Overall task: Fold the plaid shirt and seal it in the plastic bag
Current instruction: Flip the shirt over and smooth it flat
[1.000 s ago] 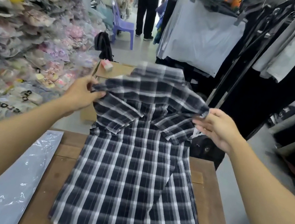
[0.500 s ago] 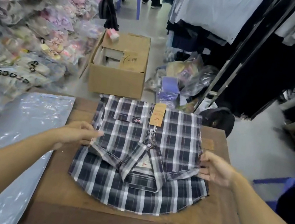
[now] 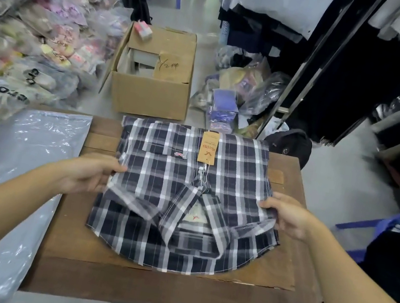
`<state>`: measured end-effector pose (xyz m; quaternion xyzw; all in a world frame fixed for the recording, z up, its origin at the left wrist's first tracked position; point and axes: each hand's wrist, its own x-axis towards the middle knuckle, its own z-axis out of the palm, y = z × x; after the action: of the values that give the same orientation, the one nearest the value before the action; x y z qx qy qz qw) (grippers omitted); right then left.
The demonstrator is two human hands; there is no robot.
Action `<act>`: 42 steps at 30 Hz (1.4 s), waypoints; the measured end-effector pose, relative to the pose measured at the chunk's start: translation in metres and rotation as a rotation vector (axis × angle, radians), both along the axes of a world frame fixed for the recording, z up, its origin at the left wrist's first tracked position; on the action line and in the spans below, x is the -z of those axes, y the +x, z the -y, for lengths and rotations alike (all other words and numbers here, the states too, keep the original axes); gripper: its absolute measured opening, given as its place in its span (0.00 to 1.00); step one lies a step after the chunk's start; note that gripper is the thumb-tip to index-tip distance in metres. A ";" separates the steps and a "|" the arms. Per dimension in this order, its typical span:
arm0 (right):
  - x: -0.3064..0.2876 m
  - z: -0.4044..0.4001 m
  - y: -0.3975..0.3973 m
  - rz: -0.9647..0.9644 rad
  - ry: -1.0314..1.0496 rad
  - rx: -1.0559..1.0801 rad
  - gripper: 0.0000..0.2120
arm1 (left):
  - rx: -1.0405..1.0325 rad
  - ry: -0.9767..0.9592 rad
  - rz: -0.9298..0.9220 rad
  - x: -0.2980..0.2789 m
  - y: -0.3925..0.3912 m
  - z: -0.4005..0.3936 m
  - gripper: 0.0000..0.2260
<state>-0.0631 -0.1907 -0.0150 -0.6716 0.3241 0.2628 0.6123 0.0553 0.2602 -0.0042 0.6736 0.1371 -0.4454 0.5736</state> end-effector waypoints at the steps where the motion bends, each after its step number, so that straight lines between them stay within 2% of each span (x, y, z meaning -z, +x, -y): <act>1: 0.005 -0.002 -0.005 -0.027 -0.048 -0.042 0.13 | 0.037 0.091 0.027 0.007 -0.005 -0.001 0.15; 4: 0.013 -0.007 -0.011 -0.058 -0.162 -0.082 0.10 | 0.191 0.278 0.073 0.020 -0.017 0.000 0.08; 9: -0.012 -0.014 0.003 -0.116 -0.241 -0.232 0.10 | 0.359 0.416 0.045 0.006 -0.007 0.003 0.12; 12: -0.023 -0.018 0.023 -0.028 -0.431 -0.218 0.16 | 0.196 0.458 0.127 -0.004 0.012 0.012 0.19; 14: -0.019 -0.020 0.039 0.111 -0.521 -0.122 0.15 | 0.011 0.387 0.182 -0.005 0.026 0.021 0.14; 16: -0.010 -0.022 0.051 0.170 -0.516 -0.050 0.09 | -0.115 0.312 0.227 0.002 0.038 0.027 0.11; 20: 0.015 -0.021 0.057 0.129 -0.554 -0.057 0.17 | -0.167 0.433 0.253 0.022 0.042 0.028 0.10; 23: 0.018 -0.021 0.061 0.137 -0.615 -0.004 0.14 | -0.211 0.454 0.248 0.019 0.041 0.033 0.09; 25: 0.012 -0.028 0.068 0.239 -0.789 0.013 0.17 | -0.204 0.703 0.475 0.011 0.039 0.043 0.11; 26: 0.010 -0.035 0.071 0.337 -0.910 -0.006 0.20 | -0.152 0.878 0.659 0.011 0.039 0.049 0.17; 27: 0.009 -0.044 0.075 0.442 -1.026 -0.069 0.22 | -0.062 0.968 0.839 0.011 0.037 0.058 0.23; 28: 0.009 -0.054 0.082 0.525 -1.118 -0.174 0.25 | 0.067 0.975 0.975 0.013 0.034 0.068 0.28; 30: 0.016 -0.071 0.094 0.542 -1.213 -0.471 0.31 | 0.382 0.964 1.110 0.028 0.032 0.087 0.33; 32: 0.030 -0.078 0.102 0.439 -1.223 -0.690 0.35 | 0.622 1.007 1.121 0.046 0.032 0.099 0.37; 35: 0.053 -0.073 0.103 0.308 -1.186 -0.829 0.38 | 0.693 1.024 1.011 0.073 0.037 0.091 0.39; 39: 0.062 -0.069 0.106 0.278 -1.186 -0.856 0.39 | 0.736 1.021 0.927 0.080 0.044 0.090 0.40; 42: 0.059 -0.067 0.102 0.304 -1.253 -0.772 0.40 | 0.751 0.993 0.980 0.071 0.042 0.095 0.41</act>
<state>0.0393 -0.1242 -0.0743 -0.9892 0.0661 0.1296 0.0177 0.0976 0.1650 -0.0753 0.9714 -0.1848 -0.1484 0.0124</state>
